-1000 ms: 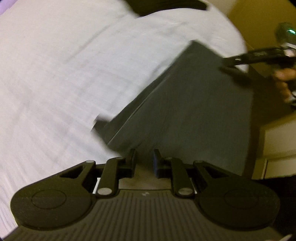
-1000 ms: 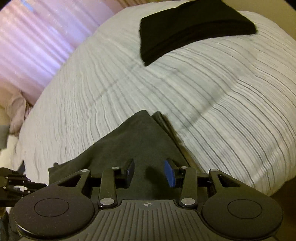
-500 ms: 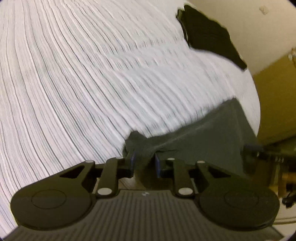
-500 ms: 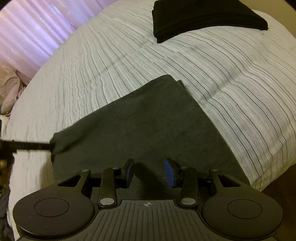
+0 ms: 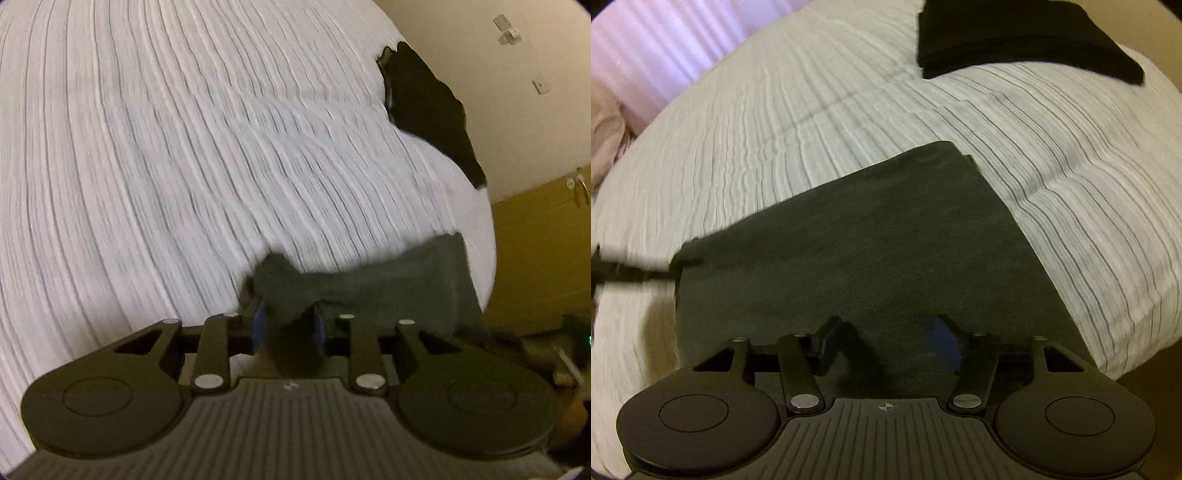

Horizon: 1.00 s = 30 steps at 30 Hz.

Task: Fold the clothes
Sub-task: 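Open the left gripper while the right gripper holds a jeans corner, then open the right gripper and release the jeans onto the bed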

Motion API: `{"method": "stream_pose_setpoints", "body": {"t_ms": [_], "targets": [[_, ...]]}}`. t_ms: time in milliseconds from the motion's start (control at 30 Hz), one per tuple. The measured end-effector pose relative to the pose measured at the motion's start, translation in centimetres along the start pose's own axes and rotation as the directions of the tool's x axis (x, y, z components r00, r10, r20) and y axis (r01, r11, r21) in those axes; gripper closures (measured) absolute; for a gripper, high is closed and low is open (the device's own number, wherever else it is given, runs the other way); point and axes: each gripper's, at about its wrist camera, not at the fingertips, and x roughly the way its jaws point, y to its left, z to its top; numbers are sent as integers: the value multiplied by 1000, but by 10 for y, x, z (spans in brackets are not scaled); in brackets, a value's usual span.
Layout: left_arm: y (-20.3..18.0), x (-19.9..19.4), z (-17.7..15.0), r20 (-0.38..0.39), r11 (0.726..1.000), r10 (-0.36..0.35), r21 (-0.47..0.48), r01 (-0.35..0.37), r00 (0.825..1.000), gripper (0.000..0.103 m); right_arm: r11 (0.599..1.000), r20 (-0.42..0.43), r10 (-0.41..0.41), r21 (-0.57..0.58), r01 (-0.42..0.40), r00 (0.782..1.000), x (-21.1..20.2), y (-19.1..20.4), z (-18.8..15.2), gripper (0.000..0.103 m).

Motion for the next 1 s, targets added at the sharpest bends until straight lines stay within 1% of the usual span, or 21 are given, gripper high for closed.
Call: {"method": "stream_pose_setpoints", "body": {"t_ms": [33, 100, 133, 167, 200, 333, 400, 500, 533, 600, 633, 667, 700, 800, 867, 900, 933, 967, 1000], "targets": [[-4, 1, 3, -6, 999, 16, 49, -16, 1000, 80, 1000, 4, 6, -7, -5, 1000, 0, 0, -1, 44], [-4, -6, 2, 14, 999, 25, 48, -25, 1000, 80, 1000, 8, 19, 0, -19, 1000, 0, -2, -2, 44], [0, -15, 0, 60, 998, 58, 7, -59, 997, 92, 1000, 8, 27, 11, -27, 1000, 0, -4, -2, 44], [10, -25, -2, 91, 995, 87, -57, -82, 992, 93, 999, 8, 34, 24, -34, 999, 0, -6, -2, 44], [19, -35, -4, 113, 988, 104, -122, -90, 988, 92, 998, 6, 39, 44, -39, 999, -1, -9, -2, 44], [13, -58, -18, 95, 991, 82, -116, -71, 992, 92, 992, -1, 68, 104, -67, 998, -3, -17, 1, 44], [-5, -46, -25, 49, 998, 25, -64, -22, 998, 91, 991, -6, 59, 122, -58, 998, -7, -15, 10, 44], [-35, -26, -35, -29, 998, -61, 14, 62, 998, 86, 991, 61, 81, 99, -86, 995, -12, -11, 26, 44], [-39, -14, -36, -42, 998, -67, 19, 68, 997, 86, 991, 67, 92, 92, -98, 993, -7, -11, 32, 44], [-38, 6, -30, -46, 998, -55, -9, 55, 997, 86, 989, 69, 115, 82, -121, 991, 5, -15, 43, 44], [-32, 13, -24, -42, 998, -49, -42, 47, 998, 92, 988, 67, 126, 78, -132, 990, 12, -19, 48, 44], [-26, 18, -18, -36, 996, -42, -78, 39, 998, 94, 987, 68, 138, 76, -143, 988, 19, -23, 53, 44], [-19, 19, -14, -36, 994, -44, -101, 40, 998, 95, 984, 81, 155, 81, -162, 985, 22, -31, 57, 45], [-20, 11, -11, -26, 996, -27, -89, 24, 999, 97, 976, 125, 179, 103, -192, 976, 24, -55, 65, 45], [-24, 2, -12, -6, 996, -14, -88, 13, 1000, 97, 972, 137, 181, 126, -198, 974, 21, -66, 65, 45], [-27, -3, -13, 9, 995, -6, -96, 6, 1000, 95, 972, 136, 176, 130, -194, 975, 18, -69, 64, 45], [-30, -8, -14, 25, 994, 3, -106, 0, 1000, 88, 975, 133, 163, 129, -180, 978, 15, -71, 62, 44], [-33, -13, -16, 40, 993, 12, -115, -7, 999, 85, 977, 137, 148, 136, -167, 979, 9, -70, 59, 44], [-37, -16, -17, 44, 994, 14, -112, -9, 999, 81, 978, 141, 134, 143, -154, 981, 4, -70, 56, 44]]}}
